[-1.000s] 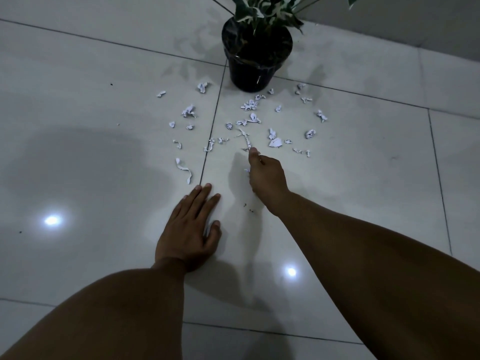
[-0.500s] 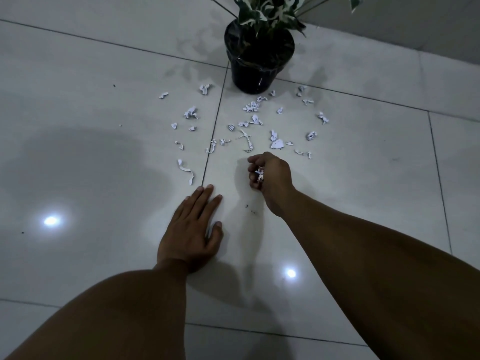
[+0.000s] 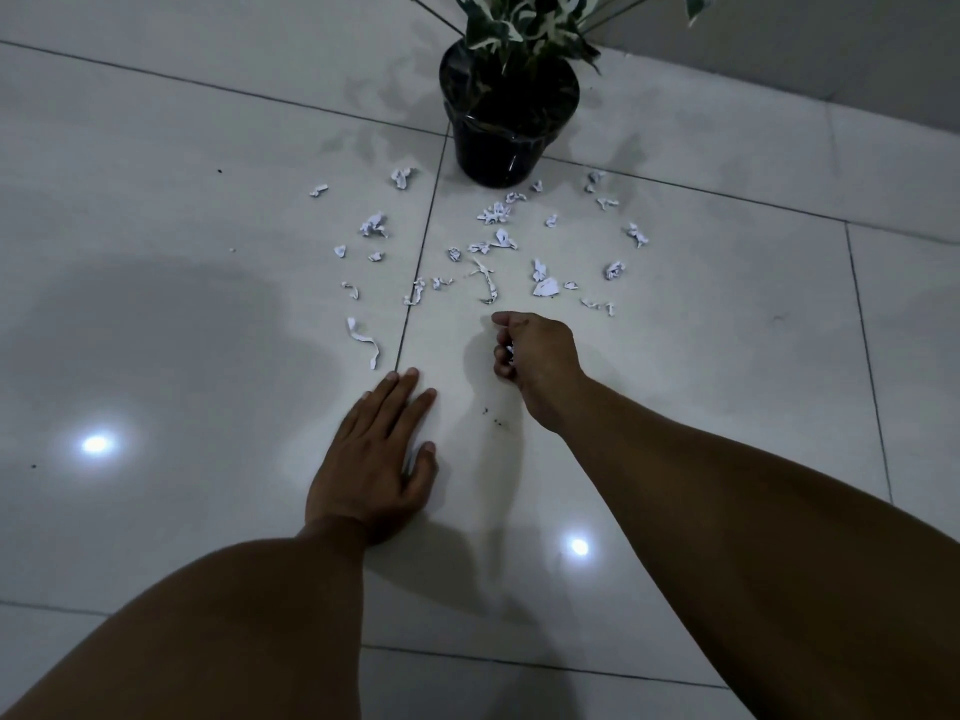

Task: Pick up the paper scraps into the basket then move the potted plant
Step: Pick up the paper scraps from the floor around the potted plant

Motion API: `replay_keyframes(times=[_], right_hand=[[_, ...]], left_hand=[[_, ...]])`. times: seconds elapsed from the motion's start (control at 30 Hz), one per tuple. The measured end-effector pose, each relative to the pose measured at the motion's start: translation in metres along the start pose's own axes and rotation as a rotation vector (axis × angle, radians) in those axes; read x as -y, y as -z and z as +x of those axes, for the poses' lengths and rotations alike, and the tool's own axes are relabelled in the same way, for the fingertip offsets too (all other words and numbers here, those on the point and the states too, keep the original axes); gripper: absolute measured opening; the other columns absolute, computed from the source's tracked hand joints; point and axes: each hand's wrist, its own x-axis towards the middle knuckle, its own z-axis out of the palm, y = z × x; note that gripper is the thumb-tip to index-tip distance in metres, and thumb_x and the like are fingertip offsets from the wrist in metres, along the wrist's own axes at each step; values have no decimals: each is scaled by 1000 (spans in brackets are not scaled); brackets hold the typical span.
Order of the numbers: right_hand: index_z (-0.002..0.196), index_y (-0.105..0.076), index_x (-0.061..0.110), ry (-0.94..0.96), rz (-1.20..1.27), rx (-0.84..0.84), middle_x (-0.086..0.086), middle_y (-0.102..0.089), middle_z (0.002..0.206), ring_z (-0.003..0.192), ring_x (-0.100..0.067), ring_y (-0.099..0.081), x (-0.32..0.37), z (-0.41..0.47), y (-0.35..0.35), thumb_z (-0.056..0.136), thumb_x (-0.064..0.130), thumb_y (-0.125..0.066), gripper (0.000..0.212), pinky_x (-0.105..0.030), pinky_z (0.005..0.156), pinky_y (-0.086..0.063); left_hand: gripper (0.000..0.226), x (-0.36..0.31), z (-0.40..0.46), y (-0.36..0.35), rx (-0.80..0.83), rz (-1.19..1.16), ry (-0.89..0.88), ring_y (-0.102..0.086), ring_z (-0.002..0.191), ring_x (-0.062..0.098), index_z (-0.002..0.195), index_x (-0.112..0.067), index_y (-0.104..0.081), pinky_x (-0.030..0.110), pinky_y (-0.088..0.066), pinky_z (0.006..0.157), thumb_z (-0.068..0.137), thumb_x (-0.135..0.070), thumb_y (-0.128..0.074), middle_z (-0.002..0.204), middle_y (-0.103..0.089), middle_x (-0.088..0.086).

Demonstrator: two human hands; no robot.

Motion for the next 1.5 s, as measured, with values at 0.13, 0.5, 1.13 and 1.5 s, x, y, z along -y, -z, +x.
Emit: replay_keyframes(times=[0.13,0.5,1.13,1.5], right_hand=[[90,-66,13,18,-84,-4,-5,-59,74,50,-14,-45,-2,1,5,95,4,-51,19,-25,47,-38],[58,-69,18,66,-420,-155,-5,-58,67,72,-28,-56,3,10,28,99,35,-41,53,-35,74,-46],[114,-74,8,352,-525,-589,-9,-74,114,110,-25,-67,11,40,80,88,26,-70,32,-16,88,-39],[75,-76,8,316,-469,-574,-5,-73,73,78,-23,-68,13,55,73,79,34,-79,27,-20,72,-43]], left_hand=[[63,0,0,1,13,4,-8,-11,154,11,156,-24,-33,37,-16,124,95,-43,-39,166,-20,-4],[63,-3,0,1,-19,41,-33,-20,153,18,153,-19,-40,36,-14,124,94,-41,-38,164,-27,2],[60,-32,65,-15,-34,41,-66,-18,153,15,153,-19,-38,41,-16,124,98,-41,-43,165,-24,0],[60,-33,65,-14,-40,10,-30,-18,153,13,152,-21,-40,38,-15,124,96,-41,-46,165,-24,-2]])
